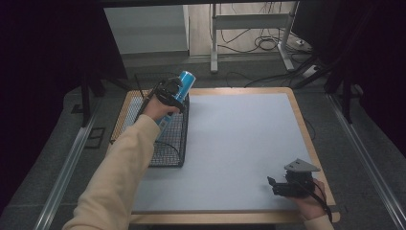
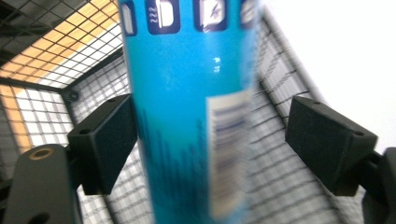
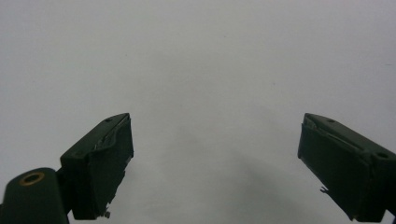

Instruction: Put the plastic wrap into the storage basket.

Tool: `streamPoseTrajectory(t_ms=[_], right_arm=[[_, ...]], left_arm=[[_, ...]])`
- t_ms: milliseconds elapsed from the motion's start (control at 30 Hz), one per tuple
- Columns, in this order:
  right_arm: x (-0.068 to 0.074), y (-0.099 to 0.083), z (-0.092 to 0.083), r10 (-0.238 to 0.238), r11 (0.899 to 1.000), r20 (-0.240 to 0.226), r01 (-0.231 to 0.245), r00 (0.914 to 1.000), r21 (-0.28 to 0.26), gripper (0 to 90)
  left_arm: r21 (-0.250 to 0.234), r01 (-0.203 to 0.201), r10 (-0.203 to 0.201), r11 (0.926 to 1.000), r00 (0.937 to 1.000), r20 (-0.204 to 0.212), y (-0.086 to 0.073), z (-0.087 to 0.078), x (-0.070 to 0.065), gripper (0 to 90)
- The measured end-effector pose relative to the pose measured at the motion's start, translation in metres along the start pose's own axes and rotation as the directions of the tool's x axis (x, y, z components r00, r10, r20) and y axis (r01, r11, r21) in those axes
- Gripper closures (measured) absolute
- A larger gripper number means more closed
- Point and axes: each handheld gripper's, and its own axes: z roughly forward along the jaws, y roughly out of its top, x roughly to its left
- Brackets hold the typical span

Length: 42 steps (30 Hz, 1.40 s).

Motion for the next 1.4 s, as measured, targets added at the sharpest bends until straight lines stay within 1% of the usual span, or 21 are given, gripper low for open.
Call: streamPoseTrajectory(t_ms=[67,133,233,300,367,433,467,533,600,700,733,833,933,967,1067,1167,1267,1300,1333,1367,1400], right_arm=[[0.0,0.0,0.0,0.0,1.0,0.0,0.0,1.0,-0.002,10.7],[0.001,0.001,-0.001,0.0,1.0,0.001,0.0,1.0,-0.004,10.7],[0.002,0.001,-0.001,0.0,1.0,0.002,0.0,1.0,-0.005,10.7],[0.002,0.001,-0.001,-0.001,1.0,0.002,0.001,1.0,-0.005,10.7],[0.003,0.003,-0.002,-0.005,1.0,0.003,0.005,1.0,-0.009,10.7],[0.004,0.004,-0.002,-0.008,1.0,0.002,0.008,1.0,-0.013,10.7],[0.004,0.004,-0.002,-0.009,1.0,0.001,0.01,1.0,-0.015,10.7],[0.005,0.005,-0.003,-0.011,1.0,0.0,0.011,0.9999,-0.017,10.7],[0.005,0.005,-0.002,-0.013,1.0,-0.002,0.013,0.9999,-0.02,10.7],[0.005,0.006,-0.002,-0.011,1.0,-0.005,0.011,0.9999,-0.02,10.6],[0.004,0.005,-0.002,-0.011,1.0,-0.005,0.011,0.9999,-0.02,10.7],[0.004,0.005,-0.002,-0.01,1.0,-0.006,0.01,0.9999,-0.021,10.7],[0.004,0.005,-0.002,-0.01,1.0,-0.004,0.01,0.9999,-0.021,10.7],[0.004,0.005,-0.002,-0.01,1.0,-0.005,0.01,0.9999,-0.021,10.7],[0.005,0.005,-0.002,-0.015,1.0,-0.002,0.014,0.9999,-0.023,10.7],[0.005,0.006,-0.002,-0.015,0.999,-0.003,0.015,0.9999,-0.028,10.7],[0.005,0.006,-0.003,-0.013,0.999,-0.001,0.013,0.9999,-0.04,10.7],[0.005,0.006,-0.004,-0.013,0.999,0.0,0.013,0.9999,-0.044,10.7],[0.005,0.006,-0.004,-0.01,0.999,0.002,0.011,0.9999,-0.048,10.7],[0.005,0.006,-0.004,-0.01,0.999,0.002,0.01,1.0,-0.052,10.7],[0.005,0.006,-0.005,-0.008,0.998,0.002,0.008,1.0,-0.057,10.7]], left_arm=[[-0.018,0.019,-0.019,0.9997,0.9992,0.034,-0.004,-0.01,-0.002,14.2],[-0.062,0.023,-0.018,0.9978,0.9973,0.071,-0.011,-0.023,-0.007,14.4],[-0.107,-0.01,0.024,0.9943,0.9916,0.127,-0.022,-0.043,-0.02,15.4],[-0.124,-0.029,0.048,0.9918,0.9872,0.152,-0.028,-0.05,-0.028,15.4],[-0.15,-0.039,0.064,0.9879,0.9835,0.169,-0.036,-0.058,-0.038,16.1],[-0.165,-0.069,0.1,0.9839,0.9774,0.186,-0.045,-0.065,-0.051,16.3],[-0.173,-0.073,0.107,0.9822,0.9752,0.194,-0.049,-0.067,-0.055,16.5],[-0.191,-0.091,0.132,0.9774,0.968,0.213,-0.057,-0.073,-0.066,16.6],[-0.217,-0.109,0.16,0.9701,0.9599,0.231,-0.065,-0.079,-0.077,16.9],[-0.24,-0.14,0.202,0.9606,0.9451,0.257,-0.078,-0.082,-0.094,17.1],[-0.244,-0.151,0.216,0.9578,0.9393,0.266,-0.083,-0.082,-0.101,17.2],[-0.261,-0.165,0.242,0.9511,0.9239,0.297,-0.098,-0.079,-0.115,17.4],[-0.275,-0.182,0.265,0.9441,0.9158,0.302,-0.11,-0.077,-0.125,17.8],[-0.279,-0.186,0.27,0.9421,0.9142,0.302,-0.115,-0.076,-0.129,17.8],[-0.289,-0.193,0.281,0.9376,0.9111,0.302,-0.124,-0.073,-0.134,17.8],[-0.286,-0.195,0.284,0.9383,0.9057,0.315,-0.131,-0.069,-0.137,17.7],[-0.292,-0.183,0.279,0.9388,0.9007,0.333,-0.136,-0.066,-0.138,17.7],[-0.287,-0.19,0.283,0.9391,0.8997,0.332,-0.136,-0.065,-0.138,17.7],[-0.285,-0.192,0.284,0.939,0.9004,0.33,-0.136,-0.064,-0.137,17.5],[-0.288,-0.182,0.276,0.94,0.9034,0.328,-0.136,-0.064,-0.137,17.5],[-0.287,-0.183,0.276,0.9402,0.9047,0.325,-0.136,-0.064,-0.137,17.6]])
